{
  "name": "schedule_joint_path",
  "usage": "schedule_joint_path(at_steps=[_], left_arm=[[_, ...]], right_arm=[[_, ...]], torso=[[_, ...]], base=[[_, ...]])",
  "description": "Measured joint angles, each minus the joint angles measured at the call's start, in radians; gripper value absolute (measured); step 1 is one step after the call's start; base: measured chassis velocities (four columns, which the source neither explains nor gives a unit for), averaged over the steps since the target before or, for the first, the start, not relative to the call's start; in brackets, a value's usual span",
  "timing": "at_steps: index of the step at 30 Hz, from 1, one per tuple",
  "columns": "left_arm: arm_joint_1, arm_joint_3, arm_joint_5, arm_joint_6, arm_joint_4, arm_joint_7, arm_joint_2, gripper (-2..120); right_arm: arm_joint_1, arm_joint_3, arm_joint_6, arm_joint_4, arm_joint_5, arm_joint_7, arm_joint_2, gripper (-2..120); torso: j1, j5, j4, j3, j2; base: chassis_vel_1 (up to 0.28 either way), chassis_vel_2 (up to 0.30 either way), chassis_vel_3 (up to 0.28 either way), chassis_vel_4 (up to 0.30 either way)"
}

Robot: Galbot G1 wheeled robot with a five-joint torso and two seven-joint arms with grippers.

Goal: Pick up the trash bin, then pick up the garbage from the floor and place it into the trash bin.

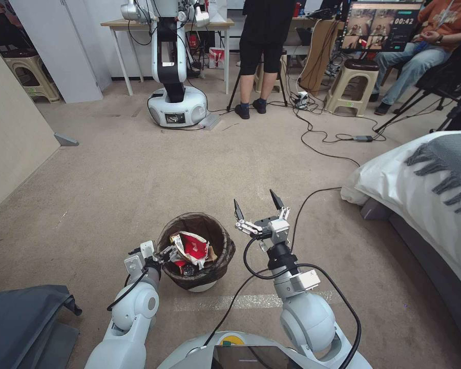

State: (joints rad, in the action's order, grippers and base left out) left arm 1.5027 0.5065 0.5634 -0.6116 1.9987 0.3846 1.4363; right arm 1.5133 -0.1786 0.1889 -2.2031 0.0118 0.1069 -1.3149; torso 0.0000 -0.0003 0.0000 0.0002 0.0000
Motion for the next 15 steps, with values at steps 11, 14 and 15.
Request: schedule_joint_path(at_steps=[11,14,15], left_arm=[[0.036,-0.011,-0.086,0.053,0.1,-0.05,-0.008,100],[0.061,-0.01,-0.161,0.115,0.197,-0.072,-0.012,100],[0.065,-0.009,-0.184,0.137,0.221,-0.079,-0.013,100]], right_arm=[[-0.004,0.0,0.005,0.004,-0.004,-0.009,0.0,100],[-0.008,-0.001,0.006,0.007,-0.004,-0.011,0.0,100],[-0.009,-0.001,0.006,0.007,-0.004,-0.011,-0.001,100]], torso=[[0.0,-0.0023,-0.0003,0.001,-0.001],[0.0,-0.0006,0.0,0.0,-0.001],[0.0,-0.0003,0.0,0.0,0.0]], base=[[0.0,0.0,0.0,0.0],[0.0,0.0,0.0,0.0],[0.0,0.0,0.0,0.0]])
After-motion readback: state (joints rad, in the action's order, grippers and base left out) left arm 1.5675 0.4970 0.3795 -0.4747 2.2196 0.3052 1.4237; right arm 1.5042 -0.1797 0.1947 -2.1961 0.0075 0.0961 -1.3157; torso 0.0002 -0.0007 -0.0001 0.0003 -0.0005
